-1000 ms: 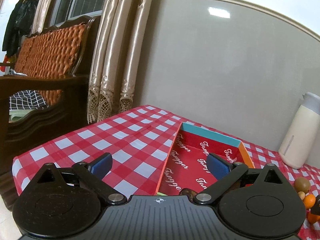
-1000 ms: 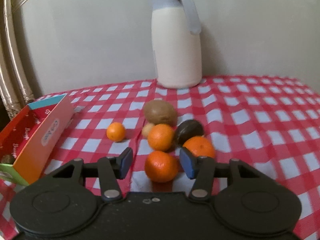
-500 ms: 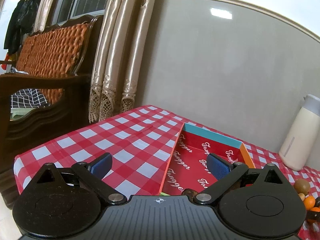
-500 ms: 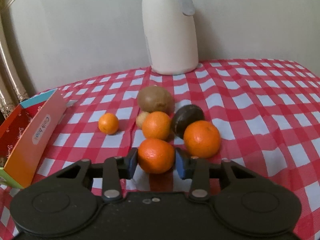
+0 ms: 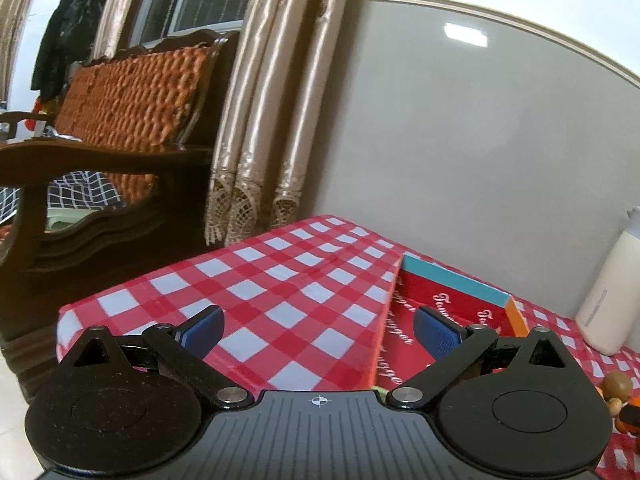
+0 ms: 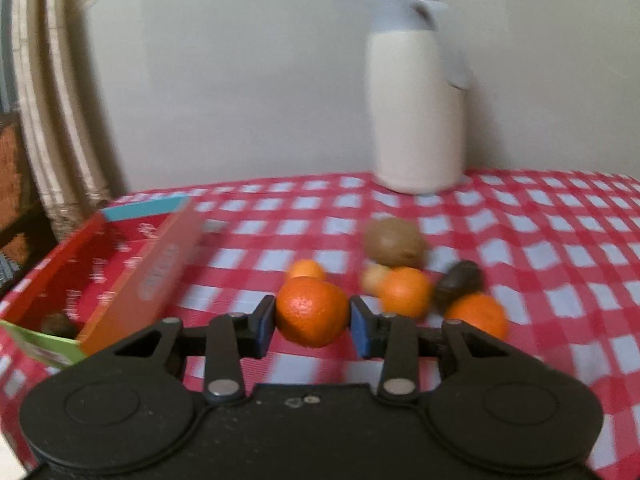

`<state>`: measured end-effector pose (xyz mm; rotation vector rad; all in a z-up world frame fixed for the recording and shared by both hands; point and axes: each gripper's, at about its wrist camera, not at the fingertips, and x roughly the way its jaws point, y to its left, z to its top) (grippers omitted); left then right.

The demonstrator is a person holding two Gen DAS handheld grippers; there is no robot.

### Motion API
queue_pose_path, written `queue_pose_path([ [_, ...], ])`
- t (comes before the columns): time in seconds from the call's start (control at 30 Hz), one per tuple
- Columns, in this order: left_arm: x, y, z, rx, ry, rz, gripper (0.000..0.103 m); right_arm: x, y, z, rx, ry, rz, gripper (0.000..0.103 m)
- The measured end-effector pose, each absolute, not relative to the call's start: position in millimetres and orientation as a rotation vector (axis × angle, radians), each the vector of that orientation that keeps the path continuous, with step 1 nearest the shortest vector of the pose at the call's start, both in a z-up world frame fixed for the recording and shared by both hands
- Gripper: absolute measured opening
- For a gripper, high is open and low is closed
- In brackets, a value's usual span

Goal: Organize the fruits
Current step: 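Carry the orange with the right tool into the tray and release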

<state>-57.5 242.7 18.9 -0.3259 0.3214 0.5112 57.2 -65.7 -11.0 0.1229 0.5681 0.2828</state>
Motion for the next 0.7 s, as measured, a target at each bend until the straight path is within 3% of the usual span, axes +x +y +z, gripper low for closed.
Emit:
queue_pose_path([
  [0.7, -93.2, 311.4, 4.5, -0.383, 0.346, 0.657, 0.101, 50.8, 45.8, 2.7, 0.072, 0.491, 0.615, 0.038],
])
